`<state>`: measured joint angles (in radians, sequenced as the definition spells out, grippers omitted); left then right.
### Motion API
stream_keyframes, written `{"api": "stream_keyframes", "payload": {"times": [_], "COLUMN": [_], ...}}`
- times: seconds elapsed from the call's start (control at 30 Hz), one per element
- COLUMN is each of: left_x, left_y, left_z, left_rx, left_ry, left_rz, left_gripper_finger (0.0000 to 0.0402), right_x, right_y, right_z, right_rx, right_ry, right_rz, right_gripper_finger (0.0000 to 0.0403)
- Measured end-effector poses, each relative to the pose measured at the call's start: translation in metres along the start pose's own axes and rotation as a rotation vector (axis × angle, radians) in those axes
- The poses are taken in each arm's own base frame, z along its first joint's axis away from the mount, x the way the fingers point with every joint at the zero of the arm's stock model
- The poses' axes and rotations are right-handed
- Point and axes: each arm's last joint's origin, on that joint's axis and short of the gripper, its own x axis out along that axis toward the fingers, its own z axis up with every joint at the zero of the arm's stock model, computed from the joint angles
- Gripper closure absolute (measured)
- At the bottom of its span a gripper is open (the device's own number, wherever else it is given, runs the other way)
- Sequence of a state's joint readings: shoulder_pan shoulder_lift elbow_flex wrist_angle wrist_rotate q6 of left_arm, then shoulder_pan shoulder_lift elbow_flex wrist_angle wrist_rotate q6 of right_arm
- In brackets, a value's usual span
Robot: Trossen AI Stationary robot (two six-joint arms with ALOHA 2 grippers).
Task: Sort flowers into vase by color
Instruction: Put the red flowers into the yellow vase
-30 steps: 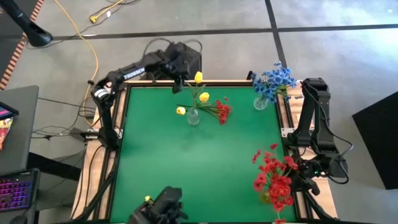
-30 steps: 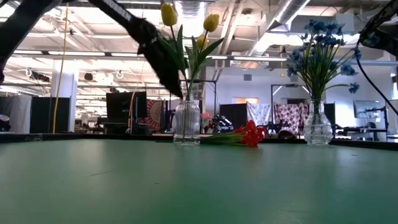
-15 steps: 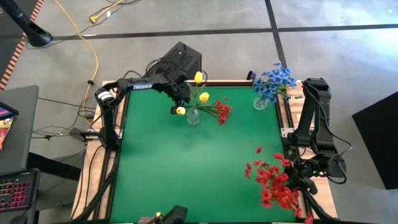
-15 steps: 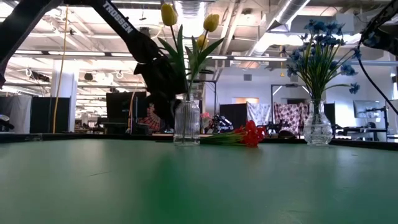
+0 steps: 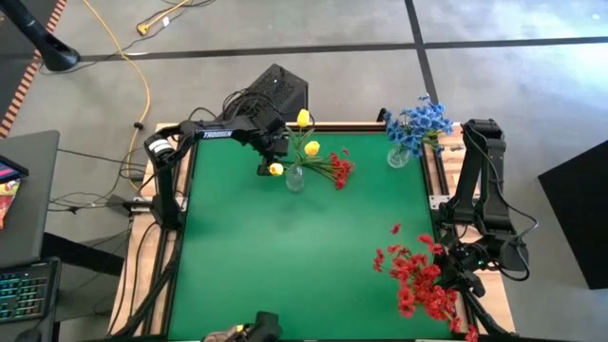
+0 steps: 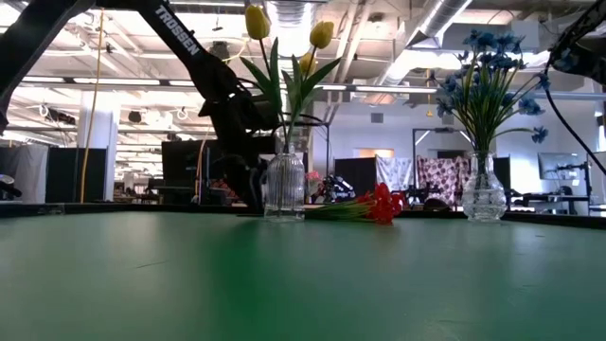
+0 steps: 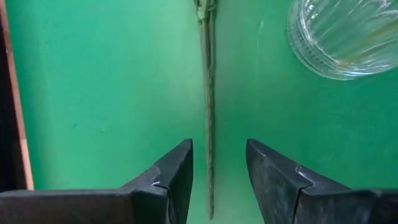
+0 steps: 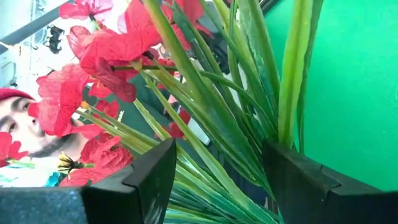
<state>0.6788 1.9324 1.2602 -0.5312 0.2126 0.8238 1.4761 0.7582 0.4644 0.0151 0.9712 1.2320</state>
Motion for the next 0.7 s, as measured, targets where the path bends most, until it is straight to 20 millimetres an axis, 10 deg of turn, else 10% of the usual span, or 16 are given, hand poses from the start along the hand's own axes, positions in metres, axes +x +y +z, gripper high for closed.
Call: {"api": "stream_keyframes", "payload": {"times": [0.43, 0.7], "left_x": [0.024, 0.021], "left_y": [-0.002, -0.003], "left_z": [-0.008, -0.008], "left_rx": [-0.055, -0.041], "left_ry": [0.1, 0.139], "left_rz": [-0.035, -0.001], "left_gripper_finger": [0.0269, 0.0387], "right_x": [0.0, 0.004], "right_y": [0.002, 0.001], "right_z": [0.001, 0.004], "right_rx": [0.028, 0.063], "right_ry": [-0.006, -0.033], "right_rz": [0.017, -0.001], "right_gripper_finger": [0.0138, 0.0138]}}
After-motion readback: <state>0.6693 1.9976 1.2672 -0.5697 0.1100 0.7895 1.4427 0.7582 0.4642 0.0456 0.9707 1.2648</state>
